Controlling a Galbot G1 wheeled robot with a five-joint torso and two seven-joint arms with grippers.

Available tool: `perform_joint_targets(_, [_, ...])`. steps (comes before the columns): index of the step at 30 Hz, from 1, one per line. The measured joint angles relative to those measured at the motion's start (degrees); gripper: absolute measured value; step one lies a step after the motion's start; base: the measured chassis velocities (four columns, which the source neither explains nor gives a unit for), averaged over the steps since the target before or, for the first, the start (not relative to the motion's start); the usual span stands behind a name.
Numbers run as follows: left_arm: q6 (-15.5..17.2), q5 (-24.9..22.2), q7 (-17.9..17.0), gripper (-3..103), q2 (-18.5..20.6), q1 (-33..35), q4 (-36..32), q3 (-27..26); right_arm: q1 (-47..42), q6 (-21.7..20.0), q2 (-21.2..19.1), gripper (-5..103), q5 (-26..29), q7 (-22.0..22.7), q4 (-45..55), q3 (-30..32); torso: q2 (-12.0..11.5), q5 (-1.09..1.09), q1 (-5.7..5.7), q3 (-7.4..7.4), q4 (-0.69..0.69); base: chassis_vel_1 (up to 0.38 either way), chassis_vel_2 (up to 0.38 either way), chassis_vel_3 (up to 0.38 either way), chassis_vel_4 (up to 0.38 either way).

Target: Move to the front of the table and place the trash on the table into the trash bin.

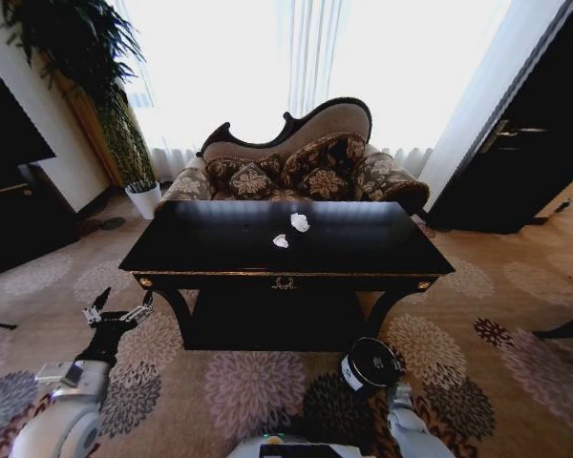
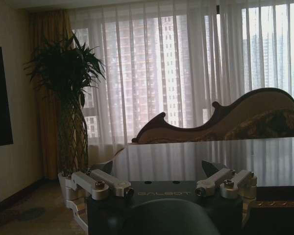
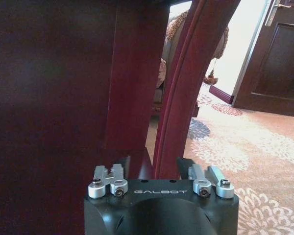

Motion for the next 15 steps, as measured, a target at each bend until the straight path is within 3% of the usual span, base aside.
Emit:
perform_joint_targets(3, [0.0,0.0,0.0,100,0.0,0.0,0.0,0.0,-1.42,-0.02,0.4,71,0.41,0.06,1.84,0.09,0.0,0.0,0.0,0.0,0.0,0.0,0.0,0.0,0.0])
perform_joint_targets(5, [0.0,0.0,0.0,100,0.0,0.0,0.0,0.0,-2.07,-0.03,0.64,71,0.54,0.09,2.75,0.15,0.0,0.0,0.0,0.0,0.0,0.0,0.0,0.0,0.0])
perform_joint_targets(6, [0.0,0.0,0.0,100,0.0,0.0,0.0,0.0,-3.96,0.04,1.37,82,0.36,0.2,5.46,0.44,0.0,0.0,0.0,0.0,0.0,0.0,0.0,0.0,0.0])
perform_joint_targets(10, [0.0,0.0,0.0,100,0.0,0.0,0.0,0.0,-7.98,1.02,2.97,87,-1.52,0.35,11.14,1.57,0.0,0.0,0.0,0.0,0.0,0.0,0.0,0.0,0.0])
perform_joint_targets(11, [0.0,0.0,0.0,100,0.0,0.0,-0.01,0.0,-12.22,1.5,4.2,96,-1.89,0.37,16.57,2.34,0.0,0.01,0.0,-0.01,0.0,0.0,0.0,0.0,0.0])
perform_joint_targets(12, [0.01,0.0,0.0,100,0.0,0.0,0.0,0.0,-15.18,1.52,4.7,99,-0.98,0.37,20.37,2.61,0.0,0.01,0.0,-0.01,-0.02,0.0,0.0,0.0,0.0])
perform_joint_targets(15, [0.0,0.0,0.0,100,0.0,0.0,0.0,0.0,-19.09,1.55,5.07,99,1.24,0.36,25.81,3.35,0.0,0.0,-0.01,-0.01,-0.02,0.0,0.0,0.0,0.0])
